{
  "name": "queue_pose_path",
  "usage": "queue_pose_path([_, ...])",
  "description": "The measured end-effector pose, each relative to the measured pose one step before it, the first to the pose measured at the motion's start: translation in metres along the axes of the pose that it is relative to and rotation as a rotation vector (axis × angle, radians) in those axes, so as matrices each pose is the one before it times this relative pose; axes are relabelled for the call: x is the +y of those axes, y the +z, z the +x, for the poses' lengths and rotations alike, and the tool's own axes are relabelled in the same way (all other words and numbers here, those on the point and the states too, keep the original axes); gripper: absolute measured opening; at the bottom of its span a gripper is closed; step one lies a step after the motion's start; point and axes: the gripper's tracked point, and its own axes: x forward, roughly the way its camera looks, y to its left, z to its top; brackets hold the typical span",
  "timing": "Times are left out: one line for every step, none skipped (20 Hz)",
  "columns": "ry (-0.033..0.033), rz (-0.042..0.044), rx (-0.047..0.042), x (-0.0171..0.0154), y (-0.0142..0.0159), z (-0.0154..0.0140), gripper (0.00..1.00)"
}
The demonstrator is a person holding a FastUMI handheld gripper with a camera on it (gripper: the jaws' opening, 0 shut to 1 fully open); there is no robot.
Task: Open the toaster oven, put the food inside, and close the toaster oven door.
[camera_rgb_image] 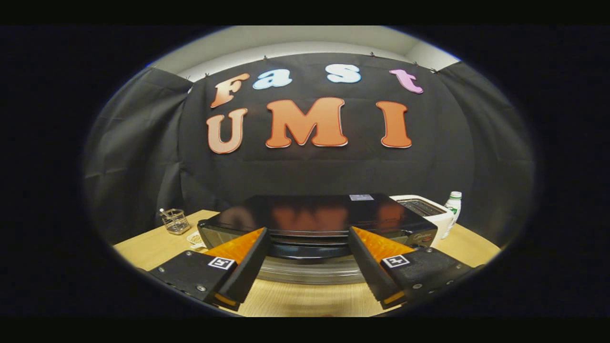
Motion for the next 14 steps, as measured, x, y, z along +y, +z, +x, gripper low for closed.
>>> queue_pose_path([0.01186,-0.00092,-0.00403,0.00124,-0.0008,-0.005,0.96])
queue_pose_path([0.0089,-0.00396,0.00123,0.00046,-0.00336,-0.0074,0.96])
queue_pose_path([0.00944,-0.01142,0.00329,0.00175,-0.00295,-0.00782,0.95])
queue_pose_path([0.01013,-0.00914,0.00784,0.00139,-0.00418,-0.00811,0.95])
queue_pose_path([0.01499,-0.00722,0.01035,0.00102,-0.00482,-0.00932,0.95])
queue_pose_path([0.01621,-0.00614,0.01322,0.00334,-0.0067,-0.00784,0.95])
queue_pose_path([0.01535,-0.00642,0.01059,0.00259,-0.00583,-0.00784,0.95])
queue_pose_path([0.01571,-0.00638,0.0213,0.00301,-0.00917,-0.00633,0.94])
queue_pose_path([0.02351,-0.00145,0.03347,0.00449,-0.01068,-0.00616,0.95])
queue_pose_path([0.02767,0.0054,0.02456,0.00591,-0.01038,-0.00435,0.94])
queue_pose_path([0.02195,0.01102,0.0304,0.00393,-0.00946,-0.00539,0.95])
queue_pose_path([0.02023,0.01669,0.02944,0.00198,-0.01031,-0.00234,0.95])
queue_pose_path([0.02094,0.02373,0.0372,0.00148,-0.01048,-0.001,0.95])
queue_pose_path([0.01577,0.0272,0.04289,0.00169,-0.01406,-0.00174,0.95])
